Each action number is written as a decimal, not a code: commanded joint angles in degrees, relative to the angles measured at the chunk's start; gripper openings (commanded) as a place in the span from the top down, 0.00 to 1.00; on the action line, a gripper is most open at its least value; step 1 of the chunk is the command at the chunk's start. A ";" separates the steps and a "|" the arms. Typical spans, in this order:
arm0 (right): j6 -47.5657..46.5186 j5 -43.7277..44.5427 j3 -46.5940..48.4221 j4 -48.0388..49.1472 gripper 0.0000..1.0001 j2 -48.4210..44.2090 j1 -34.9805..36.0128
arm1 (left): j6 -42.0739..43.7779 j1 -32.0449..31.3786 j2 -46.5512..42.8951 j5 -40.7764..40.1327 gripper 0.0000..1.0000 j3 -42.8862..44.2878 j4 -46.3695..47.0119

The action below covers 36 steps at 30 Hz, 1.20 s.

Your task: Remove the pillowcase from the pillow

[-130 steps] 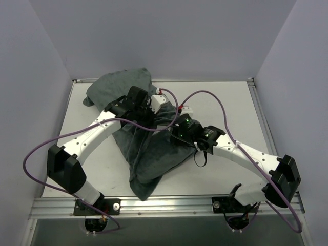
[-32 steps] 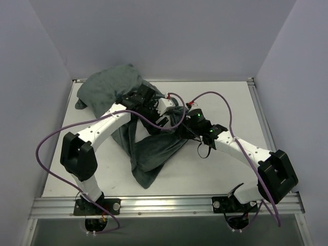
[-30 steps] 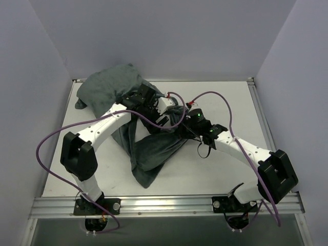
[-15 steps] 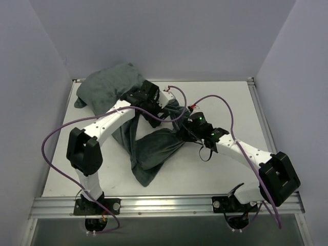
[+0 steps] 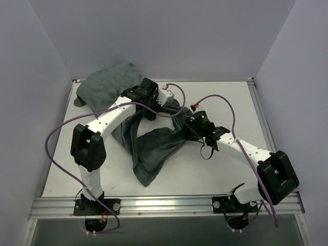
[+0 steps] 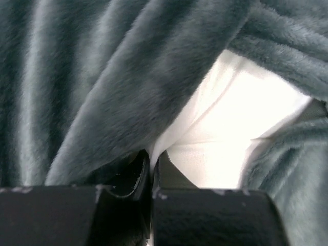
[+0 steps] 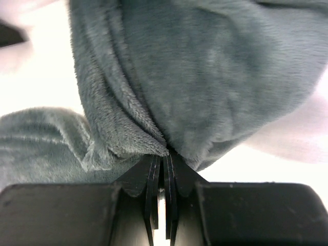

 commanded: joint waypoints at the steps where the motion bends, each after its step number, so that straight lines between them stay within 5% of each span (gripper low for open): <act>1: -1.83 1.11 -0.22 -4.34 1.00 -0.99 -3.62 | -5.00 4.79 -7.03 3.29 0.98 1.77 0.73; 6: -2.35 -2.20 -1.98 -3.38 1.00 -3.19 -13.29 | -5.19 14.71 -21.37 13.35 0.98 4.75 -1.09; 13: -5.61 -4.51 4.51 -3.99 1.00 2.60 -18.84 | -2.20 14.90 -32.29 29.28 0.98 7.05 -13.75; 18: -4.82 -7.58 6.45 -0.39 1.00 5.93 -23.49 | 0.53 17.44 -37.38 30.88 0.98 6.95 -16.91; 22: -6.66 -7.51 5.57 0.94 1.00 11.56 -27.10 | 2.02 26.76 -40.73 36.17 0.98 5.39 -16.93; 32: -6.39 -8.38 8.56 -0.89 1.00 3.93 -9.45 | -2.81 15.62 -40.21 22.63 0.98 -18.88 -1.63; 36: -10.61 -2.79 13.37 -10.00 0.33 -1.68 -9.00 | -2.99 14.20 -38.45 23.33 0.98 -16.86 -2.85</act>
